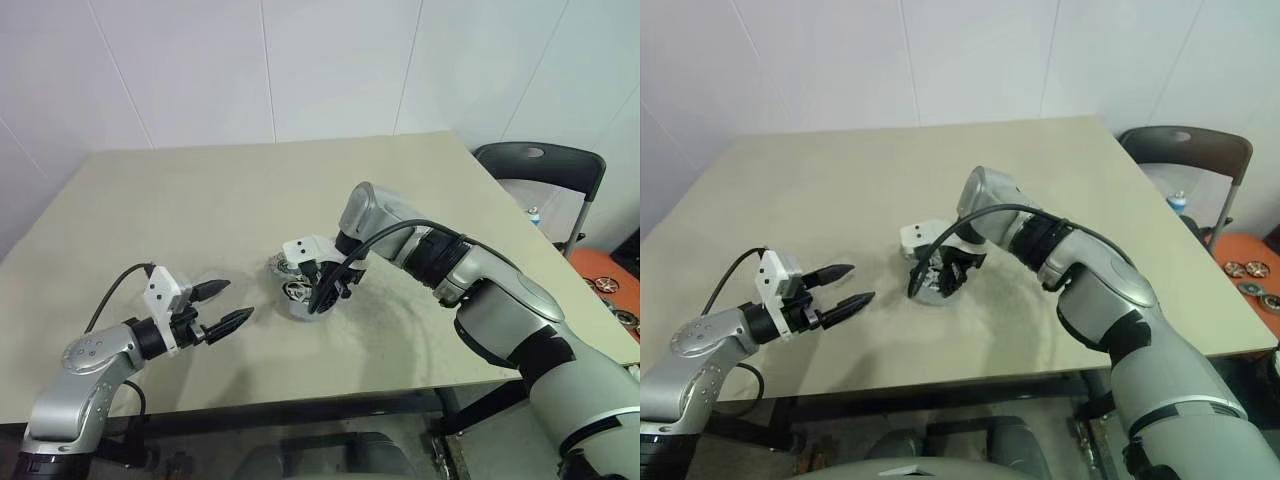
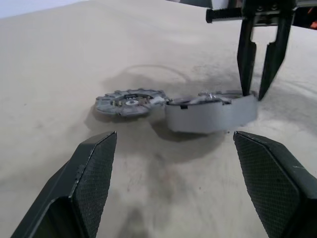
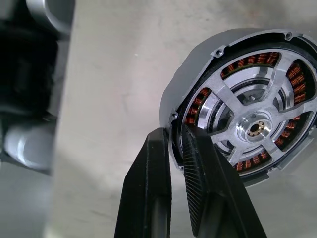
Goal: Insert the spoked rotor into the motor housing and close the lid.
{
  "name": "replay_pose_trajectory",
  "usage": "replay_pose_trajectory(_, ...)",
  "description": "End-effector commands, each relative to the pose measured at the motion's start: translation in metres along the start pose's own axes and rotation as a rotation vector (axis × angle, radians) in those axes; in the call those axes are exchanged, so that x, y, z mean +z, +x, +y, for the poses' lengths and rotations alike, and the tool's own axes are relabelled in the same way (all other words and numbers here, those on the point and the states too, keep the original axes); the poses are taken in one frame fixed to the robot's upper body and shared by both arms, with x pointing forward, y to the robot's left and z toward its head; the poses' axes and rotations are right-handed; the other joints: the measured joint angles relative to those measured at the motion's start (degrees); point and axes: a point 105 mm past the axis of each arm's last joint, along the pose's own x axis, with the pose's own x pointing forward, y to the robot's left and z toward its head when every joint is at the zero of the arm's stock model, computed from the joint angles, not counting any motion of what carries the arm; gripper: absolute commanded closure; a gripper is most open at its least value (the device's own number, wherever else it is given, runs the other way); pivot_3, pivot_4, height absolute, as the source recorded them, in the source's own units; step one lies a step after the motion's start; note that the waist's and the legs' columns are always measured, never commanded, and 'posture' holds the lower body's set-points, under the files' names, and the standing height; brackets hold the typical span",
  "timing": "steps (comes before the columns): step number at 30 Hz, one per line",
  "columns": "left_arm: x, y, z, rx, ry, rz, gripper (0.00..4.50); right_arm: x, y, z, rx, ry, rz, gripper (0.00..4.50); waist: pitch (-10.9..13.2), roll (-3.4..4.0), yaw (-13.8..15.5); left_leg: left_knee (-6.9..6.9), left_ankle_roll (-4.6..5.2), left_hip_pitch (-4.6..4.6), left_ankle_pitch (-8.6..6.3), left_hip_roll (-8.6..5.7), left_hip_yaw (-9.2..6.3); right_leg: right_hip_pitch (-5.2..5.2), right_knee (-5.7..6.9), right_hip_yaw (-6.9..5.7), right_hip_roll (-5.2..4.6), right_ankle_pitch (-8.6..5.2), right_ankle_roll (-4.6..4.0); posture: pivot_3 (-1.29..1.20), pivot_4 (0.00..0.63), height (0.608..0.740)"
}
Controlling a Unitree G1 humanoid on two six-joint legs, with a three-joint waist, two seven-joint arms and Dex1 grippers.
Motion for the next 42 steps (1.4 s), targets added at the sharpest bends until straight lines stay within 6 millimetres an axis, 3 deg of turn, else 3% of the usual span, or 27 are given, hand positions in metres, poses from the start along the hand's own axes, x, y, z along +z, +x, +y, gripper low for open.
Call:
replay_pose_trajectory(1,0.007,0.002,0.001,0.005,0.038,-0.027,0.48,0.004,-0.015,0.005,-0.024,0.020,0.014,4.14,0.0,0.00,0.1,0.00,0.00,-0.10,0.00,-0.01,0.00,-0.08,-0.02,0.00,-0.03,0.00,0.00,0.00,0.000,0.740)
replay_pose_trajectory(6,0.002,0.004,-0.002,0.007,0.025,-0.033,0.48,0.007,-0.019,0.011,-0.029,0.101,0.016,4.14,0.0,0.00,0.3,-0.03,0.00,-0.17,-0.01,-0.11,0.02,-0.09,-0.12,-0.03,-0.13,0.00,0.00,0.00,0.000,0.740)
replay_pose_trajectory(10,0.003,0.008,-0.002,0.011,0.026,-0.047,0.48,0.013,-0.002,0.015,0.004,0.210,0.005,4.14,0.0,-0.01,0.3,-0.02,0.00,-0.11,-0.01,-0.08,0.02,-0.07,-0.07,-0.04,-0.10,0.00,0.00,0.00,0.000,0.740)
replay_pose_trajectory(14,0.004,0.009,-0.001,0.013,0.029,-0.051,0.48,0.032,0.017,0.005,-0.031,0.361,-0.047,4.14,0.0,-0.03,-0.2,-0.03,0.00,-0.08,-0.01,-0.02,0.03,-0.10,0.00,-0.03,-0.04,0.01,-0.02,0.00,0.000,0.740)
replay_pose_trajectory(22,0.002,0.003,-0.003,0.028,0.033,-0.042,0.48,0.039,0.047,-0.021,-0.159,0.605,-0.078,4.14,-0.4,-0.40,-0.7,-0.03,-0.11,0.25,0.04,0.00,-0.02,0.10,0.02,0.04,0.12,0.15,-0.26,0.00,0.000,0.740)
replay_pose_trajectory(26,0.001,-0.001,-0.004,0.034,0.031,-0.035,0.48,0.043,0.057,-0.022,-0.168,0.636,-0.081,4.14,-0.5,-0.49,-1.5,-0.02,-0.15,0.95,0.04,0.00,-0.12,0.66,-0.01,-0.05,0.16,0.16,-0.59,0.00,0.000,0.740)
replay_pose_trajectory(30,0.001,-0.003,-0.005,0.037,0.032,-0.032,0.48,0.043,0.062,-0.024,-0.186,0.643,-0.083,4.14,-0.5,-0.49,-1.7,-0.02,-0.15,1.42,0.04,0.03,-0.22,1.17,-0.05,-0.22,0.19,0.00,-0.36,0.00,0.000,0.740)
replay_pose_trajectory(37,0.004,-0.005,-0.001,0.039,0.039,-0.030,0.48,0.059,0.055,-0.022,-0.163,0.582,-0.116,2.37,-0.5,-0.47,-1.6,-0.04,-0.13,1.78,0.04,0.05,-0.30,1.35,-0.05,-0.21,0.27,-0.01,-0.35,0.00,0.000,0.740)
replay_pose_trajectory(42,0.005,-0.004,0.001,0.037,0.045,-0.029,0.48,0.078,0.034,-0.014,-0.110,0.458,-0.158,2.37,-0.5,-0.51,-1.6,0.02,-0.12,0.86,0.06,-0.04,-0.31,0.61,-0.04,-0.25,0.24,0.22,-0.29,0.00,0.000,0.740)
